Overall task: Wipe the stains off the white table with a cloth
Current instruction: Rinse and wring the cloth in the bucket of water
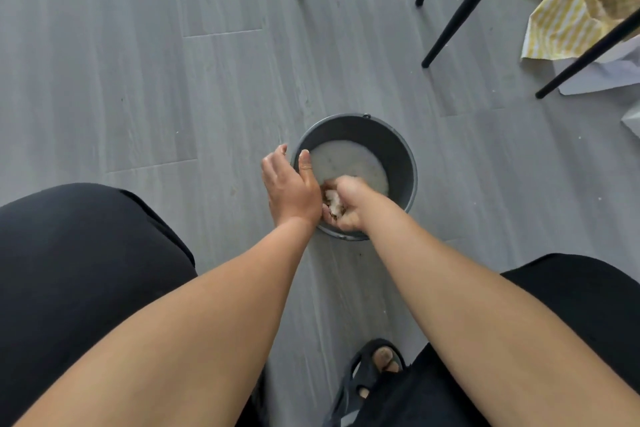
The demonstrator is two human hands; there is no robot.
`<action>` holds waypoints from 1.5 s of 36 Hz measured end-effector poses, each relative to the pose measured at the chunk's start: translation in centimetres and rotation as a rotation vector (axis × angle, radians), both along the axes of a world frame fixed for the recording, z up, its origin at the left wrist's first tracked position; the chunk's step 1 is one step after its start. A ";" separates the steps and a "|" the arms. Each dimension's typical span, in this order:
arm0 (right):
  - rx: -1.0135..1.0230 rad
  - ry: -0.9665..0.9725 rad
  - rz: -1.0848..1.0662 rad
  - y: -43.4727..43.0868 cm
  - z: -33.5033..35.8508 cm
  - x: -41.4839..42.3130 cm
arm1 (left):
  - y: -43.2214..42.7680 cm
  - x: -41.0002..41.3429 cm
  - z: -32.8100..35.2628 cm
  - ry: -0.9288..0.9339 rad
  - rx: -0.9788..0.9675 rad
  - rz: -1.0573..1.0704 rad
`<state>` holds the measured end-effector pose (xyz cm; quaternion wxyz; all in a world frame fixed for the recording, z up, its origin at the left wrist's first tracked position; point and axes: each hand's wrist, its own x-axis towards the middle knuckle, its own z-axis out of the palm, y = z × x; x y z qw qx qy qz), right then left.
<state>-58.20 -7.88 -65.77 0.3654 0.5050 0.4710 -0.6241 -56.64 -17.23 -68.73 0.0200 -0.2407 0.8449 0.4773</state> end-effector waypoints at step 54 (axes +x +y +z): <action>0.622 0.623 -1.008 11.7 86.3 43.9 | 18.2 23.5 87.1 -0.529 0.627 -1.512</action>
